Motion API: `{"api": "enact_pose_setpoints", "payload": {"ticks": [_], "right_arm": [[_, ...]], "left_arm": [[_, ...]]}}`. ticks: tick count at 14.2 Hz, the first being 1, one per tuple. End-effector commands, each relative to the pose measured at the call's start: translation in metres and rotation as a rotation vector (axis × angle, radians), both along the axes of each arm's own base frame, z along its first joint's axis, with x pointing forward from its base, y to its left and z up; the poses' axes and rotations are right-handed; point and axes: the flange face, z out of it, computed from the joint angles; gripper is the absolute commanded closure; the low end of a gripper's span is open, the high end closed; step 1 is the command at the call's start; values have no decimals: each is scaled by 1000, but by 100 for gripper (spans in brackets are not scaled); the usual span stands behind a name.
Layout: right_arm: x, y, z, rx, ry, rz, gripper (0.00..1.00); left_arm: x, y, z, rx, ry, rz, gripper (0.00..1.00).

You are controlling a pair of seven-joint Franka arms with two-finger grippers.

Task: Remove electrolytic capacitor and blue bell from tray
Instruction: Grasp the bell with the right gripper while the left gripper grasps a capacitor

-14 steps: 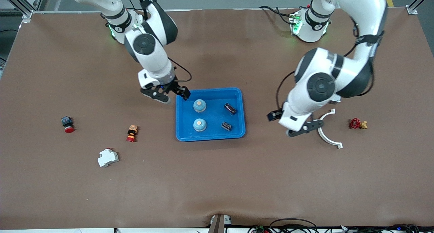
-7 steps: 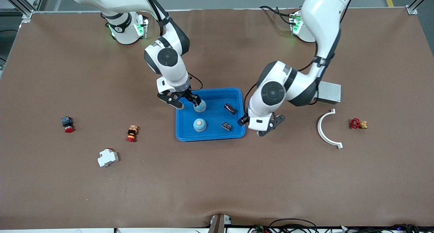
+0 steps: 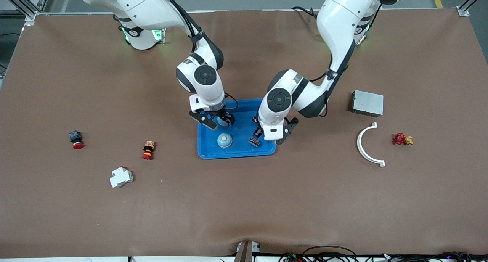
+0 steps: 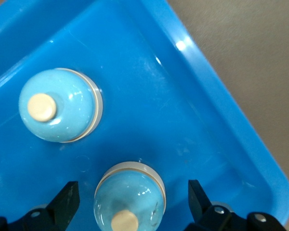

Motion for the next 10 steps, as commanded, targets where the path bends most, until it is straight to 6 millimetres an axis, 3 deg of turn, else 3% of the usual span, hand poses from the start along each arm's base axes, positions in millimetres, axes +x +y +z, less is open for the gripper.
{"api": "enact_pose_setpoints", "payload": {"ticks": [1,4,5,6,7,8,9,10], "right_arm": [[4,4,2,-15,-21,-11,0],[0,7,0,-20,-19,-2,0],[0,7,-1,-21,-18,0,0],[-1,6,-2,-29,-21,9,12],[-2,7,-3,-37,-26,24,31],[-3,6,-4,-40,-25,27,46],[-3,6,-6,-41,-23,27,52],[-4,7,-7,-42,-23,31,55]], "left_arm": [[-17,-5,-18,-10,-11,41,22],[-35,2,-41,16,8,53,33],[-49,-4,-46,30,19,45,34],[-51,-7,-41,28,15,51,36],[-49,-6,-41,27,16,70,45],[-50,-7,-46,31,22,73,63],[-49,-3,-49,36,26,80,86],[-46,-2,-44,35,25,88,100]]}}
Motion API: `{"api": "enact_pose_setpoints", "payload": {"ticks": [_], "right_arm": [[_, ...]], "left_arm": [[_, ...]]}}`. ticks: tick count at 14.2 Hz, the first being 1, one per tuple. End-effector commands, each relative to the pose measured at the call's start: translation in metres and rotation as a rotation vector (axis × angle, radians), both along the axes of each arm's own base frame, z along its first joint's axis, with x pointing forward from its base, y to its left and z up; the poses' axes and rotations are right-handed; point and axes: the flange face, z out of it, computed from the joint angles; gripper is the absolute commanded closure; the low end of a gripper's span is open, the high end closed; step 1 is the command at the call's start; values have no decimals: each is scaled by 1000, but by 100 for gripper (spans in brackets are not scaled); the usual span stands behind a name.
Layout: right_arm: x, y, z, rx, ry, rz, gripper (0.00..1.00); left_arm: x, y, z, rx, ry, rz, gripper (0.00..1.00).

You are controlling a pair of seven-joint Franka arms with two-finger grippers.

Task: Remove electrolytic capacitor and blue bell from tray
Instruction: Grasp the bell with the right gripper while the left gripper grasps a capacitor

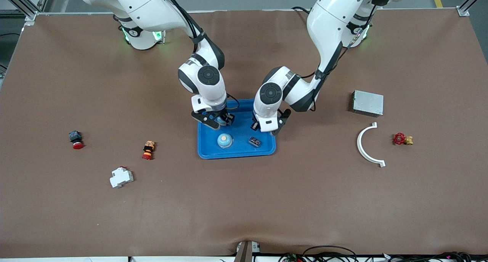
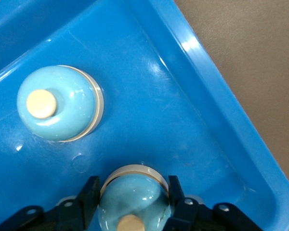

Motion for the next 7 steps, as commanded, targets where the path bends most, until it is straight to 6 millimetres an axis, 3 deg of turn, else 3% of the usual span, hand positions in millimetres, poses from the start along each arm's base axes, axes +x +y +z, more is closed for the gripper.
{"api": "enact_pose_setpoints", "payload": {"ticks": [1,2,3,5,7], "right_arm": [[-4,6,-5,-20,-11,-3,62],[-3,5,-5,-22,-10,-6,74],[-3,5,-4,-25,-9,-5,100],[0,4,1,-22,-12,-3,100],[9,0,18,-10,-31,-2,100]], "left_arm": [[2,10,7,10,1,52,100],[6,14,15,15,3,69,100],[12,20,31,21,6,71,100],[38,37,74,-3,-25,114,100],[67,71,112,-11,-40,164,100]]}}
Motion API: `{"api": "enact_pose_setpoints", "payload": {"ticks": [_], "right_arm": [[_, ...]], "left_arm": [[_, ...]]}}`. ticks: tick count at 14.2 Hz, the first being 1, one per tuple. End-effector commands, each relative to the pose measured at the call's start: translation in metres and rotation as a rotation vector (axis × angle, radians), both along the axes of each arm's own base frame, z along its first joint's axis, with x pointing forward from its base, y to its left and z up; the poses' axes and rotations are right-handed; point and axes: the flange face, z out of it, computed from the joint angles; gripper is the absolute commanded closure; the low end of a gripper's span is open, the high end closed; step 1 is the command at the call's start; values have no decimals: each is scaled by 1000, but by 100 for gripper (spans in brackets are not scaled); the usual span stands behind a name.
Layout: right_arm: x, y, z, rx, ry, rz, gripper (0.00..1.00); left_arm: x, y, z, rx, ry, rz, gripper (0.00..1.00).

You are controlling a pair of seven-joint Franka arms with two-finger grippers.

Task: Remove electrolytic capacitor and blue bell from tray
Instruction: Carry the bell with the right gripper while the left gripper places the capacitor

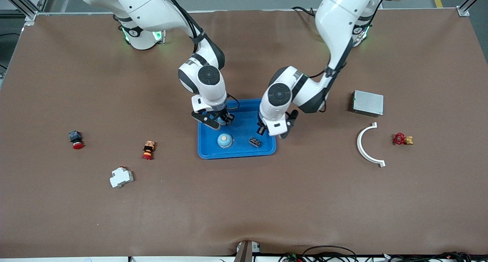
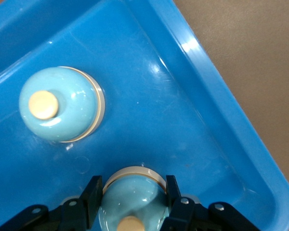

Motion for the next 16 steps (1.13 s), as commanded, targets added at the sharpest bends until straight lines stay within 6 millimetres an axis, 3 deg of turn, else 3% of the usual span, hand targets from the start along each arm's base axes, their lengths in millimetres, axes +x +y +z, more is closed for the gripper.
{"api": "enact_pose_setpoints", "payload": {"ticks": [1,2,4,7,9,12,14,16], "right_arm": [[13,-7,21,-15,-26,3,100],[18,-14,27,-25,-19,18,100],[31,-34,44,-44,-3,42,100],[55,-77,69,-81,20,144,100],[79,-121,84,-88,18,224,100],[110,-198,91,-106,44,351,100],[125,-242,100,-111,39,439,100],[141,-305,101,-101,50,519,100]], "left_arm": [[32,56,58,0,-5,59,100],[43,89,67,9,1,33,100],[55,151,69,21,12,-50,100],[66,220,40,94,38,-117,100],[68,245,15,136,64,-155,100],[78,272,-11,157,44,-176,100],[78,276,-31,177,43,-250,100],[81,282,-40,168,32,-285,100]]}}
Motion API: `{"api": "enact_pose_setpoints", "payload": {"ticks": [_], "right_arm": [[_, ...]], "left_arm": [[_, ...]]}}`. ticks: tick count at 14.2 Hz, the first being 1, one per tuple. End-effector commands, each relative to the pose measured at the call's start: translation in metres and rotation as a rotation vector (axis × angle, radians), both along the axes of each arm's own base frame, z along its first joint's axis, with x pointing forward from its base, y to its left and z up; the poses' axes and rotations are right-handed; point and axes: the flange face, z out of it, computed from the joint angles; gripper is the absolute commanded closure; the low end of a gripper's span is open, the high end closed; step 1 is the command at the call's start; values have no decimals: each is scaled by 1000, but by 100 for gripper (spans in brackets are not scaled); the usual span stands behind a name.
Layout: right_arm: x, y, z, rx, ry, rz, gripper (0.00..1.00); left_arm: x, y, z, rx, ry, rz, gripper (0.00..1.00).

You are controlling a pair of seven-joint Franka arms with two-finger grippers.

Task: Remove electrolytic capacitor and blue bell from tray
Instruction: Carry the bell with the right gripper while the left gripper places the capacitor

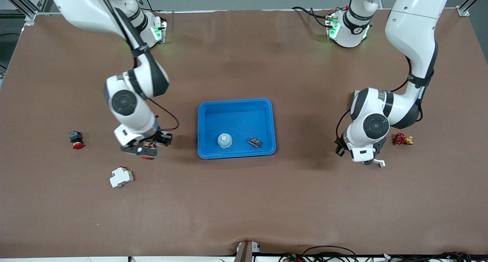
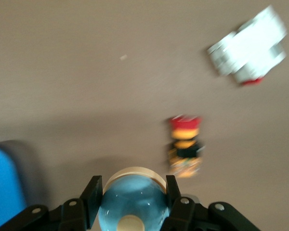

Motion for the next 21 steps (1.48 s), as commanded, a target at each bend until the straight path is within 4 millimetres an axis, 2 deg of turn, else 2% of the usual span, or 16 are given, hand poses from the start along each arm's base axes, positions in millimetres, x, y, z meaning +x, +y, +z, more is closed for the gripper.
{"api": "enact_pose_setpoints", "payload": {"ticks": [1,3,4,5,6,7,8,11,13,17,19,21], "right_arm": [[6,-67,8,30,23,110,100],[11,-115,7,70,34,173,100],[12,-138,7,70,35,197,100],[12,-156,7,69,38,217,100],[10,-168,3,73,44,231,100],[4,-180,-4,89,54,226,100],[0,-188,-10,121,60,209,100],[-19,-211,-33,190,58,215,100],[-30,-230,-46,177,31,251,100],[-47,-233,-64,148,-26,271,100],[-49,-233,-68,145,-36,266,100],[-49,-234,-70,154,-45,245,100]], "left_arm": [[0,3,-12,-1,-1,-82,100],[0,12,-21,7,15,-115,100],[1,17,-20,6,14,-107,85],[1,14,-21,6,15,-111,63],[1,11,-18,6,9,-116,42],[1,9,-14,7,10,-116,14],[1,5,-9,6,8,-116,0],[4,-26,26,-15,-22,-97,0],[2,-64,44,-34,-30,-67,0],[-5,-142,71,-91,-86,-3,0],[-10,-188,78,-110,-113,44,0],[-13,-223,77,-131,-128,83,0]]}}
